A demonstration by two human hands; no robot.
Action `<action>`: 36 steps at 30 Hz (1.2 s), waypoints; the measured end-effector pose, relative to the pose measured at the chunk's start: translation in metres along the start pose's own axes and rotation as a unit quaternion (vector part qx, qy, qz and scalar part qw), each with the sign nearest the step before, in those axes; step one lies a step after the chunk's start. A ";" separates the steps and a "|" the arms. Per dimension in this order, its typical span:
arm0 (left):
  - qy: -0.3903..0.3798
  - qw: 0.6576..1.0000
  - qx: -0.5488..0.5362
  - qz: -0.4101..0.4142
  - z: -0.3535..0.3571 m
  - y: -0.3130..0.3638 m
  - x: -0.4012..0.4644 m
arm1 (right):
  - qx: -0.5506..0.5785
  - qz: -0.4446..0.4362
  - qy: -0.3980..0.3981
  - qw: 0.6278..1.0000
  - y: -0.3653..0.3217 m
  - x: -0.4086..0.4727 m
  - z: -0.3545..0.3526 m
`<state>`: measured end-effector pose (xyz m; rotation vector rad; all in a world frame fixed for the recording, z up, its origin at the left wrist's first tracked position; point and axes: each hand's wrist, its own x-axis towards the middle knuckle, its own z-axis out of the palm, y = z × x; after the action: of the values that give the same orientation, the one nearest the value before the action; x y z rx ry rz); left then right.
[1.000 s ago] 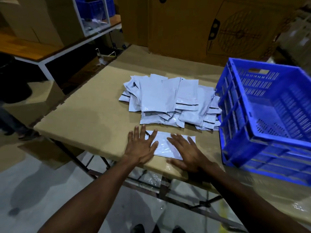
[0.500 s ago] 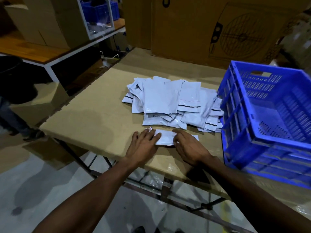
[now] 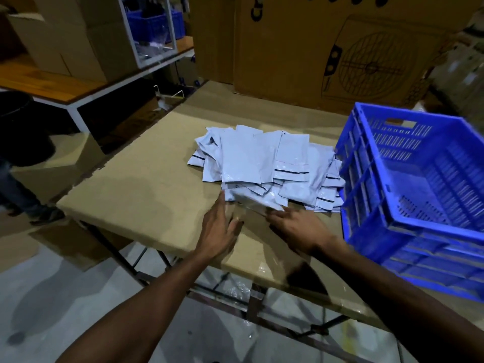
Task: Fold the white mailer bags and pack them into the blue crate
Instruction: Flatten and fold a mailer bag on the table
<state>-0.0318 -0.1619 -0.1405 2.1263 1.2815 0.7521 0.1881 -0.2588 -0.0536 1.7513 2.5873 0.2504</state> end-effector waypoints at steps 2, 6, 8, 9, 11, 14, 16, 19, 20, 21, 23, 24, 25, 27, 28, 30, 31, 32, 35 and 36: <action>0.001 0.999 0.028 -0.028 0.005 0.006 -0.006 | 0.052 0.062 0.035 0.996 0.014 0.003 -0.021; -0.021 0.987 0.160 0.026 0.027 0.012 -0.005 | 0.170 0.173 0.187 0.952 0.055 0.011 -0.059; -0.058 0.977 0.201 0.043 0.040 0.020 -0.003 | 0.218 0.208 0.244 0.922 0.076 0.014 -0.081; -0.072 0.972 0.219 0.054 0.045 0.024 -0.003 | 0.232 0.226 0.258 0.910 0.088 0.015 -0.092; -0.094 0.962 0.243 0.076 0.056 0.034 -0.002 | 0.219 0.258 0.279 0.899 0.114 0.012 -0.115; -0.112 0.958 0.252 0.084 0.067 0.048 0.003 | 0.246 0.304 0.285 0.875 0.151 -0.002 -0.141; -0.117 0.955 0.257 0.093 0.073 0.055 0.006 | 0.255 0.333 0.283 0.863 0.170 -0.017 -0.154; -0.116 0.953 0.260 0.101 0.080 0.060 0.010 | 0.244 0.352 0.286 0.857 0.190 -0.037 -0.165; -0.119 0.953 0.261 0.097 0.081 0.062 0.011 | 0.229 0.362 0.287 0.857 0.194 -0.044 -0.169; -0.122 0.952 0.266 0.092 0.082 0.064 0.012 | 0.219 0.367 0.289 0.857 0.198 -0.051 -0.171; -0.123 0.949 0.276 0.085 0.085 0.068 0.014 | 0.168 0.366 0.280 0.871 0.204 -0.065 -0.170; -0.118 0.950 0.277 0.086 0.085 0.071 0.014 | 0.131 0.362 0.261 0.885 0.207 -0.071 -0.164; -0.115 0.950 0.278 0.087 0.085 0.074 0.014 | 0.096 0.357 0.230 0.900 0.213 -0.076 -0.154; -0.118 0.946 0.291 0.084 0.085 0.077 0.014 | 0.056 0.373 0.127 0.917 0.225 -0.082 -0.128; -0.120 0.942 0.303 0.082 0.085 0.077 0.014 | 0.051 0.387 0.066 0.918 0.229 -0.082 -0.115; -0.118 0.939 0.313 0.081 0.086 0.076 0.013 | 0.041 0.397 -0.038 0.916 0.230 -0.078 -0.092; -0.114 0.940 0.311 0.081 0.086 0.076 0.013 | 0.032 0.393 -0.074 0.916 0.230 -0.075 -0.081; -0.110 0.942 0.307 0.080 0.085 0.076 0.012 | 0.025 0.385 -0.103 0.917 0.229 -0.073 -0.072; -0.111 0.942 0.307 0.079 0.085 0.076 0.010 | 0.047 0.358 -0.155 0.920 0.230 -0.065 -0.044; -0.111 0.942 0.307 0.079 0.085 0.077 0.011 | 0.065 0.346 -0.164 0.922 0.230 -0.063 -0.039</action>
<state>0.0778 -0.1966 -0.1448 2.7357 1.3497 0.1559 0.4202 -0.2386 0.0108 2.4410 1.7168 -0.2117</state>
